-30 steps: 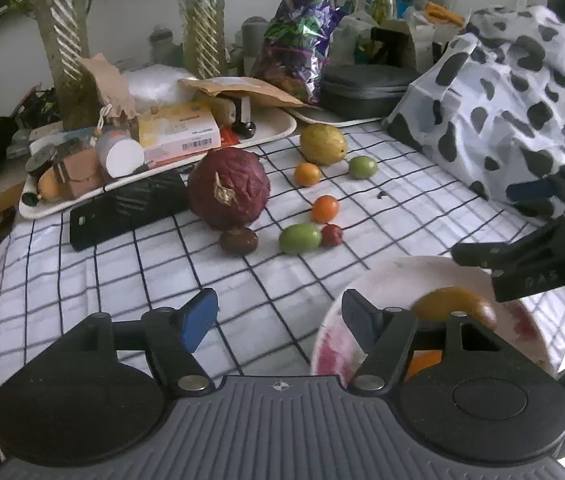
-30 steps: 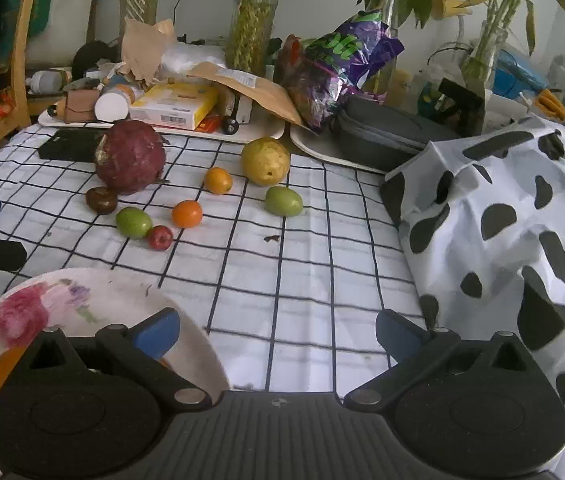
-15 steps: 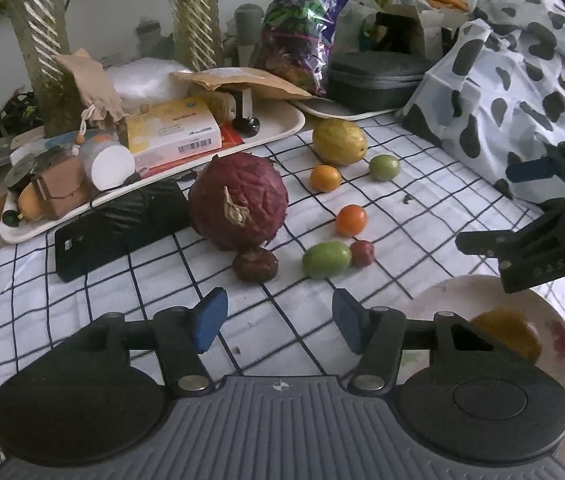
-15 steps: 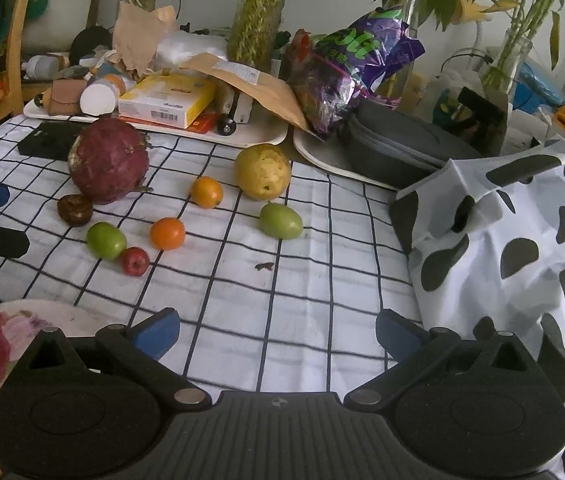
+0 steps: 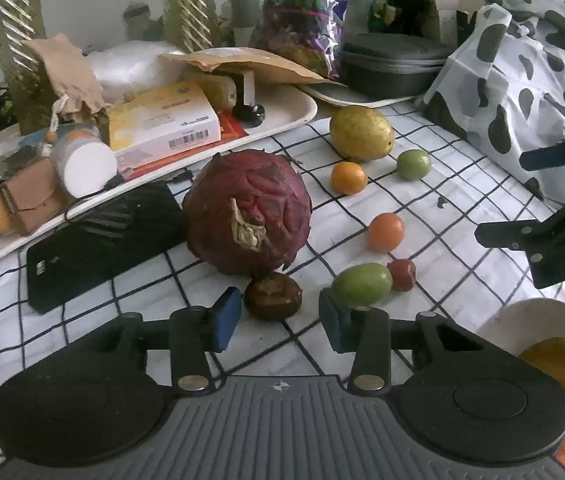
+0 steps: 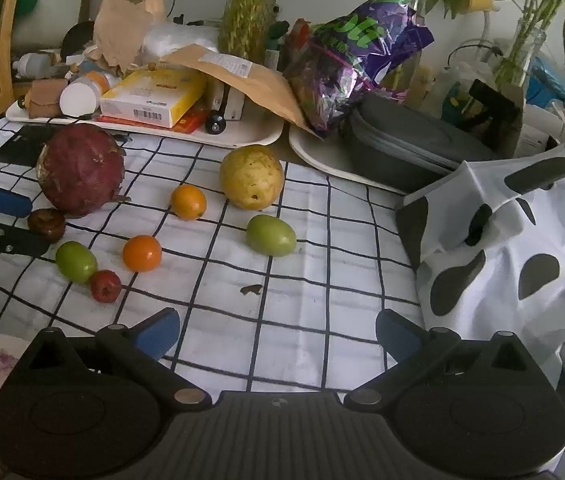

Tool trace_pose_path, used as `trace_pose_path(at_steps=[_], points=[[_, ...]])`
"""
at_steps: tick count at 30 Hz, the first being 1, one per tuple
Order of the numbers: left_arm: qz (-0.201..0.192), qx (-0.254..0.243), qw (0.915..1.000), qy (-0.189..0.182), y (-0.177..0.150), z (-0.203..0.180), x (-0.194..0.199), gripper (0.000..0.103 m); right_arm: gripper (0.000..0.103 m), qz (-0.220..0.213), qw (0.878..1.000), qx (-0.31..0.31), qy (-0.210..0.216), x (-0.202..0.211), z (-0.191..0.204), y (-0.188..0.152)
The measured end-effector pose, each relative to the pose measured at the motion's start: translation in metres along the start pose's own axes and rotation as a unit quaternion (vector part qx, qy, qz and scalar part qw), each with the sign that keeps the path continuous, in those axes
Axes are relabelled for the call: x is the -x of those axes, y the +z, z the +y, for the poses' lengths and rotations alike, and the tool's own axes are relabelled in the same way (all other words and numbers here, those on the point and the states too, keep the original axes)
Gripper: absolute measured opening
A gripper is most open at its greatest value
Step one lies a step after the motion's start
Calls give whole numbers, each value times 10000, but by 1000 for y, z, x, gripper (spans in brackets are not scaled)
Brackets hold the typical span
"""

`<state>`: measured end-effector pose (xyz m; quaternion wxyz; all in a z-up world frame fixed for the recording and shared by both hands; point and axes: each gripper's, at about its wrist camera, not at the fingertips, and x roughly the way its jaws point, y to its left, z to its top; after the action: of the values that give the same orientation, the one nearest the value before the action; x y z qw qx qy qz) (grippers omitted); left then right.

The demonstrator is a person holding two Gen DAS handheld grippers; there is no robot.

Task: Organize fruits
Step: 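Grasp the small dark brown fruit with the left gripper while the right grasps the green mango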

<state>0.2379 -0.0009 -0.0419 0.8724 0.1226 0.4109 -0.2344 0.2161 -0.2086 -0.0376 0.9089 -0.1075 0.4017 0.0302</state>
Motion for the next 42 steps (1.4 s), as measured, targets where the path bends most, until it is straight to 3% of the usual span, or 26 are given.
trace_pose_path(at_steps=[7, 13, 16, 18, 24, 29, 34, 35, 36, 42], points=[[66, -19, 10000, -70, 4, 4, -16, 33, 103, 37, 9999, 24, 137, -14, -3, 6], [189, 29, 9997, -143, 6, 7, -14, 31, 101, -21, 9994, -55, 340, -29, -12, 13], [129, -37, 9998, -164, 7, 6, -6, 31, 88, -8, 9989, -214, 415, -38, -20, 16], [117, -22, 9997, -195, 7, 7, -4, 31, 86, 16, 9982, -406, 447, -44, -26, 18], [183, 32, 9998, -98, 5, 14, -4, 31, 66, -20, 9963, -626, 586, -56, -34, 22], [184, 52, 9998, -69, 5, 18, -4, 31, 63, -85, 9932, -822, 818, -64, -35, 28], [205, 163, 9996, -56, 3, 29, -4, 31, 54, -115, 9919, -902, 886, -71, -31, 31], [217, 163, 9996, -41, 2, 30, -5, 31, 51, -108, 9918, -929, 869, -71, -31, 32], [228, 168, 9996, -38, 2, 30, -5, 31, 41, -123, 9913, -972, 881, -71, -31, 33], [159, 95, 9998, -84, 3, 27, 3, 31, 40, -203, 9896, -1080, 927, -71, -31, 32]])
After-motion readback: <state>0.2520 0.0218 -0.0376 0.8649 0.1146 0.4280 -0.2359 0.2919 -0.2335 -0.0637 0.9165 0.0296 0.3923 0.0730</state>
